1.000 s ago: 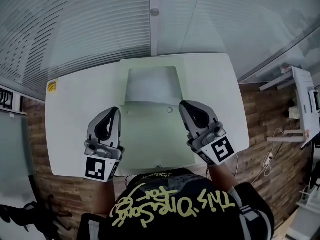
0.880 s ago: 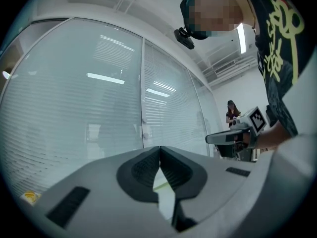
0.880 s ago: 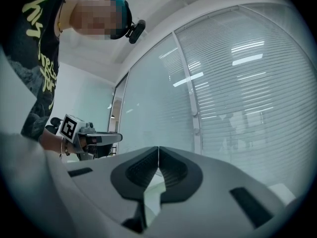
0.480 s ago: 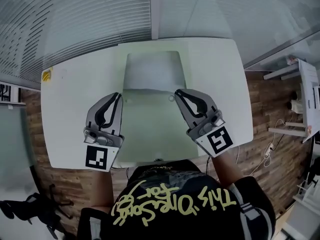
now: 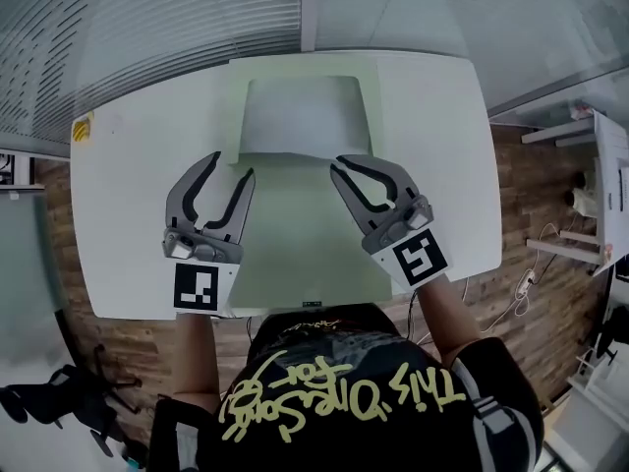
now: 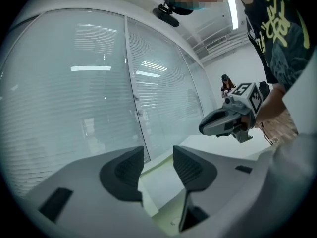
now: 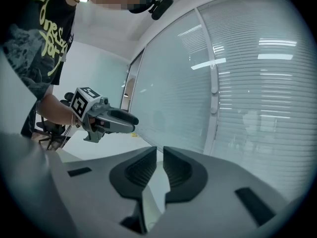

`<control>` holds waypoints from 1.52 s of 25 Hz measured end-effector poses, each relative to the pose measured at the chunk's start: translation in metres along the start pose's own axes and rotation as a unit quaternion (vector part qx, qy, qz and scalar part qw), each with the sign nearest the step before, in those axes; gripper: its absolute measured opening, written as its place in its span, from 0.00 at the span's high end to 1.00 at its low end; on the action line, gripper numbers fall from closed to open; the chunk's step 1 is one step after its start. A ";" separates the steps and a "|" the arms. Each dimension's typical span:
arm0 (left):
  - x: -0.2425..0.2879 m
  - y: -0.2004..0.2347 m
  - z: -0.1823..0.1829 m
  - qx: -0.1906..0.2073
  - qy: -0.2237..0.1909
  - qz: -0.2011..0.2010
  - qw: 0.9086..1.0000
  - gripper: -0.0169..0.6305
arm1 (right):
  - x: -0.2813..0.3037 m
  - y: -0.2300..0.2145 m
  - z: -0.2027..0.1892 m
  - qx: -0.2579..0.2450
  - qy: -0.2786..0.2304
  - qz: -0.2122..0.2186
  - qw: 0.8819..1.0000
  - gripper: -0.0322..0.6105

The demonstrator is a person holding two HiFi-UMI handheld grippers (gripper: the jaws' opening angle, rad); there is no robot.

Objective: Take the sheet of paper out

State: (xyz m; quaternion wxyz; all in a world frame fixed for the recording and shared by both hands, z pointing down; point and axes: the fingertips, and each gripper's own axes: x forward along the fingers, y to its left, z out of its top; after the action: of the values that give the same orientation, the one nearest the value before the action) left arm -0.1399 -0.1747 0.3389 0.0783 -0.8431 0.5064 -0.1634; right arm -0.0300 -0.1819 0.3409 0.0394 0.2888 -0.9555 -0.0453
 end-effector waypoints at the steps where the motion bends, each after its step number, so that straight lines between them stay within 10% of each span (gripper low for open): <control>1: 0.002 -0.003 0.000 0.039 0.003 -0.015 0.999 0.70 | -0.001 0.002 -0.010 -0.024 0.033 0.013 0.999 0.89; 4: 0.008 -0.009 -0.002 0.082 0.008 -0.036 0.996 0.68 | -0.002 0.008 -0.038 -0.092 0.126 0.046 0.987 0.81; 18: 0.031 -0.025 -0.061 0.073 0.087 -0.059 0.992 0.66 | 0.022 0.014 -0.074 -0.101 0.153 0.036 0.982 0.74; 38: 0.059 -0.050 -0.115 0.202 0.169 -0.105 0.959 0.64 | 0.043 0.019 -0.134 -0.143 0.246 0.034 0.958 0.72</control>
State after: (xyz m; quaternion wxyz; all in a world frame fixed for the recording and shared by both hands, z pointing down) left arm -0.1135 -0.1994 0.4725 0.1430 -0.8181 0.3772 -0.4098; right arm -0.0619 -0.1987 0.4785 0.3153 0.2497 -0.9092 -0.1073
